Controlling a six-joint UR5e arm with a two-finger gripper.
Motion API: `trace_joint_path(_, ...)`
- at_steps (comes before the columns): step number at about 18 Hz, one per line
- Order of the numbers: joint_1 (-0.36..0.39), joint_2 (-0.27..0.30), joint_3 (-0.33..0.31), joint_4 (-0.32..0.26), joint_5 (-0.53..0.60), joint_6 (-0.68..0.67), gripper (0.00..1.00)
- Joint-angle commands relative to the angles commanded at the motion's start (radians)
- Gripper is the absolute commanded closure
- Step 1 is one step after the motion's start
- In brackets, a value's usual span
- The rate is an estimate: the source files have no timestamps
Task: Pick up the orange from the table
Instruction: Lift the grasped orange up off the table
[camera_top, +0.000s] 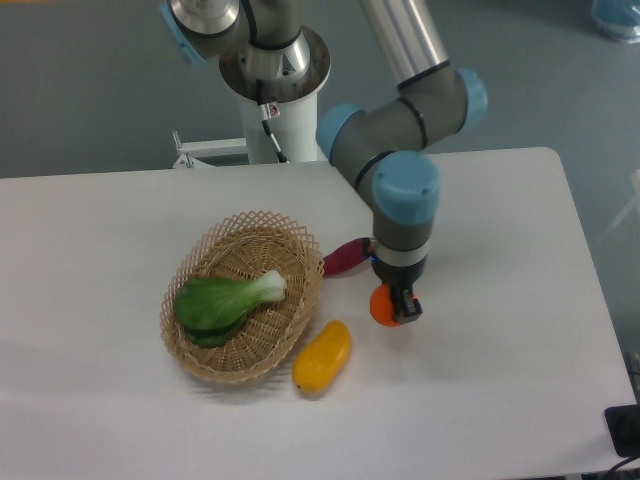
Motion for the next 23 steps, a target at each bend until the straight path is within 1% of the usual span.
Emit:
trace_joint_path(1,0.000,0.000,0.063,-0.081,-0.009,-0.017,0.52)
trace_joint_path(2,0.000,-0.001,0.100,-0.121,-0.017,-0.035,0.52)
trace_joint_path(3,0.000,-0.001,0.153,-0.183,-0.019,-0.050,0.52)
trace_joint_path(4,0.003,-0.003,0.216,-0.256,-0.020,-0.052,0.52)
trace_joint_path(5,0.021,-0.006,0.282,-0.334,-0.020,-0.052,0.52)
trace_joint_path(6,0.029,-0.008,0.321,-0.370,-0.020,-0.052,0.52)
trace_joint_path(7,0.038,-0.008,0.347,-0.392,-0.022,-0.051,0.52)
trace_joint_path(10,0.078,-0.002,0.376,-0.413,-0.038,-0.037,0.52)
trace_joint_path(11,0.103,0.002,0.376,-0.444,-0.055,-0.028,0.52)
trace_joint_path(14,0.138,0.028,0.369,-0.473,-0.048,0.066,0.52)
trace_joint_path(17,0.155,0.041,0.366,-0.478,-0.012,0.094,0.52)
trace_joint_path(23,0.164,0.048,0.364,-0.476,-0.014,0.094,0.52)
